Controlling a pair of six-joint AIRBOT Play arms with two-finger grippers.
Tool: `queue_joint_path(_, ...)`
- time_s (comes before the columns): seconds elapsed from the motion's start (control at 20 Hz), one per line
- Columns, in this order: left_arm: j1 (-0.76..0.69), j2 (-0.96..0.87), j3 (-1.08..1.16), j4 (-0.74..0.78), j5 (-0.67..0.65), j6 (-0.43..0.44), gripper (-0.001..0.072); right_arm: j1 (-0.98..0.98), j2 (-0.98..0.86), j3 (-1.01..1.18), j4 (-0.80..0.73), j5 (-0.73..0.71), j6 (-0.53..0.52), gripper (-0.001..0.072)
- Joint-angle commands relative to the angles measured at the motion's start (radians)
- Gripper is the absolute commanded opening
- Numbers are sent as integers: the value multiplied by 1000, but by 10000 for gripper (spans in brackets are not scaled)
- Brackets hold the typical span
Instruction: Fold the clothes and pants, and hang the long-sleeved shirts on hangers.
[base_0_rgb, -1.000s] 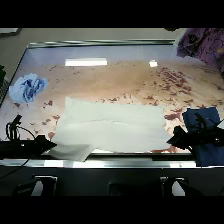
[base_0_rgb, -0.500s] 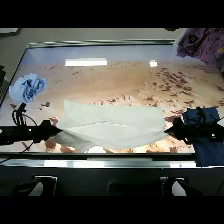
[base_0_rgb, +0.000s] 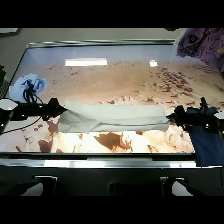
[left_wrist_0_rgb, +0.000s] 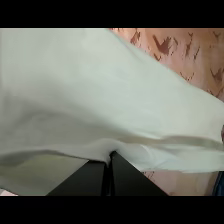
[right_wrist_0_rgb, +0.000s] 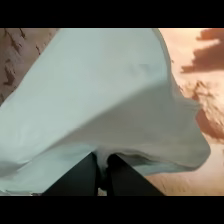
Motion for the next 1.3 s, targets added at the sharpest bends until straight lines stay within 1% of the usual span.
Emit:
queue_joint_path(0.0, -5, -137, 100, -12, 18, 28, 15, 1, -70, 8, 101, -88, -84, 32)
queue_joint_path(0.1, -5, -192, 148, -13, 18, 40, 15, 1, -95, 8, 119, -101, -116, 32)
queue_joint_path(0.4, -19, -320, 242, -13, 19, 40, 15, 20, -153, 8, 211, -170, -203, 33)
queue_joint_path(0.5, -21, -348, 253, -12, 19, 40, 16, 62, -171, 17, 185, -212, -231, 33)
queue_joint_path(0.55, -21, -359, 255, -13, 23, 40, 16, 76, -175, 17, 162, -248, -217, 33)
queue_joint_path(0.7, -22, -377, 254, -12, 47, 40, 16, 84, -175, 17, 103, -321, -129, 33)
queue_joint_path(0.75, -22, -380, 254, -12, 62, 40, 15, 84, -175, 17, 103, -324, -130, 34)
queue_joint_path(0.8, -22, -380, 254, -12, 80, 40, 16, 84, -175, 17, 105, -322, -130, 67)
queue_joint_path(0.85, -22, -380, 254, -18, 98, 40, 17, 84, -175, 17, 105, -321, -130, 122)
queue_joint_path(0.9, -22, -380, 254, -32, 109, 40, 19, 84, -175, 17, 106, -314, -130, 155)
queue_joint_path(0.95, -24, -380, 254, -44, 122, 40, 29, 84, -175, 17, 111, -301, -130, 164)
queue_joint_path(1.0, -27, -380, 254, -46, 132, 40, 86, 84, -175, 18, 119, -287, -130, 276)
queue_joint_path(1.05, -31, -380, 254, -46, 142, 40, 249, 84, -175, 24, 127, -255, -130, 403)
queue_joint_path(1.1, -33, -379, 254, -46, 147, 36, 434, 84, -174, 42, 127, -216, -126, 473)
queue_joint_path(1.15, -33, -377, 254, -46, 146, 29, 575, 78, -171, 70, 123, -187, -100, 503)
queue_joint_path(1.2, -33, -372, 255, -45, 142, 29, 611, 64, -169, 116, 91, -158, -43, 503)
queue_joint_path(1.25, -32, -363, 257, -41, 133, 29, 612, 47, -168, 171, 31, -135, 14, 503)
